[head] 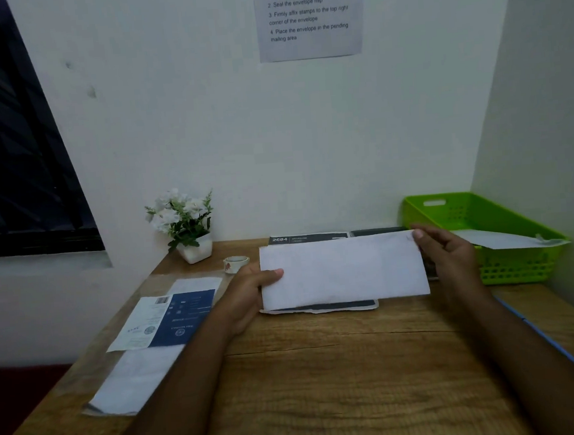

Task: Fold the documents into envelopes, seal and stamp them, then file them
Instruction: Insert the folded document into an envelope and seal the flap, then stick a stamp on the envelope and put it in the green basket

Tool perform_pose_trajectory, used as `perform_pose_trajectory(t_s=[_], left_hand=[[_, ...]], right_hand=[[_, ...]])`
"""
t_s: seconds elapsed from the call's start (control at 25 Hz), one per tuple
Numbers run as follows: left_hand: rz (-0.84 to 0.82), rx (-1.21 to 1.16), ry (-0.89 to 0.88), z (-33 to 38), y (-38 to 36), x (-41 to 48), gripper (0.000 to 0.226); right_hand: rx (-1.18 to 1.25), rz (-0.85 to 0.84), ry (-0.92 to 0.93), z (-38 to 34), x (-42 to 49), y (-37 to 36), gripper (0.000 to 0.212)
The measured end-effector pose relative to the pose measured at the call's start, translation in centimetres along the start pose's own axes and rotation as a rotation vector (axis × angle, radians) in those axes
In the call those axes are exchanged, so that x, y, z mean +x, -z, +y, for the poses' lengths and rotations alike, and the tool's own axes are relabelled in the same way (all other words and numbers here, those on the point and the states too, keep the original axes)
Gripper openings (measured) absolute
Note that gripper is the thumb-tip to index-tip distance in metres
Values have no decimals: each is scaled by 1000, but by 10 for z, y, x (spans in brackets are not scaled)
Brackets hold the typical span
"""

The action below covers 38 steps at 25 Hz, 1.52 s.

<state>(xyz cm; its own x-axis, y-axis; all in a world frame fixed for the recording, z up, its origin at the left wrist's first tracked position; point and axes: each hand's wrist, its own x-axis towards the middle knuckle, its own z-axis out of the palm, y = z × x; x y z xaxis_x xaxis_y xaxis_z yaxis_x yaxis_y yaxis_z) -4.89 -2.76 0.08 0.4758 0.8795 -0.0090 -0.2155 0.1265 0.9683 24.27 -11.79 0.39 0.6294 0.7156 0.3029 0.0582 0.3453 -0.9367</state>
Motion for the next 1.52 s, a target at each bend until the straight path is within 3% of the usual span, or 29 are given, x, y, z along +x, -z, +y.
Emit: perform_pose_trajectory(t_s=[0.08,0.2,0.32,0.4,0.52,0.8,0.92,1.12,1.24,1.44,1.52], left_hand=[[2,53,10,4,8,-2,22],[37,416,-9,12,25,-5,19],[-144,618,32,18,40,-10,39],[-260,684,95,20,43,-12,50],[-340,793,168,20,41,-12,48],[-372,904,164,16,39,-11,30],[-332,957,142,18,38,-12,20],[-260,957,155,22,34,-15,35],[-167,940,75,24,40,-15,27],[261,1148,-447,14,53,2,9],[380,1181,-536,3,58,13,21]], right_hand=[[-49,-111,-52,0,0,2,22],[-146,-318,-126,-3,-1,9,18],[-341,-510,-124,-10,-1,21,10],[-463,-648,-150,-11,1,31,6],[-658,-816,-198,-11,2,39,4],[-824,-980,-187,-8,6,36,4],[-843,-968,-183,-7,6,36,7],[-908,-928,-161,-6,7,34,57],[-943,-956,-117,-3,10,35,80],[-905,-903,-74,4,11,33,63],[-906,-879,-48,7,11,31,55]])
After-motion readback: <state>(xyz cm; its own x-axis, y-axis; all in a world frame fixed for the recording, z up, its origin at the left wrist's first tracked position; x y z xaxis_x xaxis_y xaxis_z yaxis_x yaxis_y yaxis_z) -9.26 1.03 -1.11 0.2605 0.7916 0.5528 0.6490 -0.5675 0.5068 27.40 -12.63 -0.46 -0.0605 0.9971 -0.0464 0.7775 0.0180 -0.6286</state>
